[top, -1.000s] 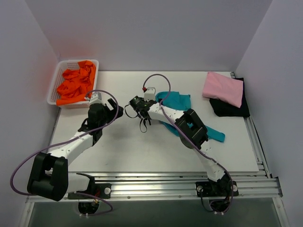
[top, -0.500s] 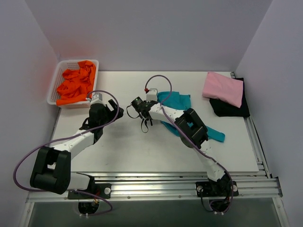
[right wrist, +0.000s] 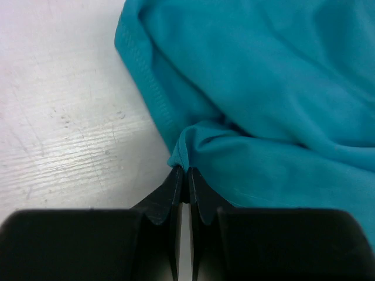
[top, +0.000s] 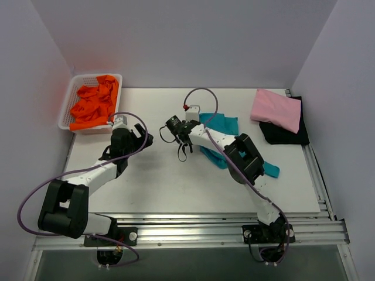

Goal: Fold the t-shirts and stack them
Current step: Flatten out the tshirt

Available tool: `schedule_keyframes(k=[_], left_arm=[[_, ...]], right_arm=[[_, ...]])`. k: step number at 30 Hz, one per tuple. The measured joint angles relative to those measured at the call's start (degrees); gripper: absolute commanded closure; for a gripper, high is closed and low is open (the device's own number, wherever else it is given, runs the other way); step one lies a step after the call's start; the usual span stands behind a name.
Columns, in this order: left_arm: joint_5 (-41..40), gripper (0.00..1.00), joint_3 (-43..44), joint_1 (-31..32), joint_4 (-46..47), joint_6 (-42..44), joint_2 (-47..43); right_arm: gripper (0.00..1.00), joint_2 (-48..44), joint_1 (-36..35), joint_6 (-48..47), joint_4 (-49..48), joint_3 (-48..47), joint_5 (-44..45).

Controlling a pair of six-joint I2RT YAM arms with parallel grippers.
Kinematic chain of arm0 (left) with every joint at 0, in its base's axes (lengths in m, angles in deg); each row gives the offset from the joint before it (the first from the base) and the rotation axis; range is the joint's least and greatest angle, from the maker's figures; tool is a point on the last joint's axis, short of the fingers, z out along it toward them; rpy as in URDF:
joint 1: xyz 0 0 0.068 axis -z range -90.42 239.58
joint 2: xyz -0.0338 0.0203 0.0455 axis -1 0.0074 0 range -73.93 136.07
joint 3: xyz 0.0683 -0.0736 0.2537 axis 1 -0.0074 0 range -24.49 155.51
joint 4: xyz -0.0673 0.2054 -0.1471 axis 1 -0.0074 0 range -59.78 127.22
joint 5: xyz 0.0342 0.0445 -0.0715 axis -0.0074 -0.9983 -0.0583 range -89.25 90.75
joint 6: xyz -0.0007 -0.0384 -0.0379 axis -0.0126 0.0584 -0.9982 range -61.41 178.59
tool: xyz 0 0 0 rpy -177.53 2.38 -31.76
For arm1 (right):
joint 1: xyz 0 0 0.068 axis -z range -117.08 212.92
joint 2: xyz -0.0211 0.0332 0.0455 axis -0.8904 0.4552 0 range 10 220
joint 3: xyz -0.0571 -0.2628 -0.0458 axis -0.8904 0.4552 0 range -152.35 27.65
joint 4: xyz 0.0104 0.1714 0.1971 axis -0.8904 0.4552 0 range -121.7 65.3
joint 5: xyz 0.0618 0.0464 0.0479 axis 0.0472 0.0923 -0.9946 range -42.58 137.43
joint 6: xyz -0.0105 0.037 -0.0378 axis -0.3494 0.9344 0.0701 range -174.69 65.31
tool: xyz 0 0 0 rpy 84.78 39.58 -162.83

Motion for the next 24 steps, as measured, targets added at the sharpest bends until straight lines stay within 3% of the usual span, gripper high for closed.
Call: schedule_keyframes(k=[4, 9, 13, 17, 24], left_arm=[[0.46, 0.04, 1.07, -0.02, -0.17, 0.04, 0.07], [1.18, 0.06, 4.98, 1.27, -0.24, 0.70, 0.46], [3.17, 0.06, 12.90, 5.49, 0.09, 2.21, 6.67], [7.02, 0.06, 20.02, 10.80, 1.51, 2.67, 16.81], [10.91, 0.05, 26.03, 19.45, -0.33, 3.52, 28.65]], right_arm=[[1.00, -10.91, -0.37, -0.63, 4.04, 0.02, 3.08], [1.00, -31.95, -0.15, -2.14, 5.31, 0.13, 9.60], [1.00, -44.61, 2.89, -2.38, 5.49, 3.43, 13.33], [1.00, -50.16, 7.72, -2.34, 6.93, 10.51, 15.06], [1.00, -50.23, 11.96, -3.28, 8.41, 20.13, 14.01]])
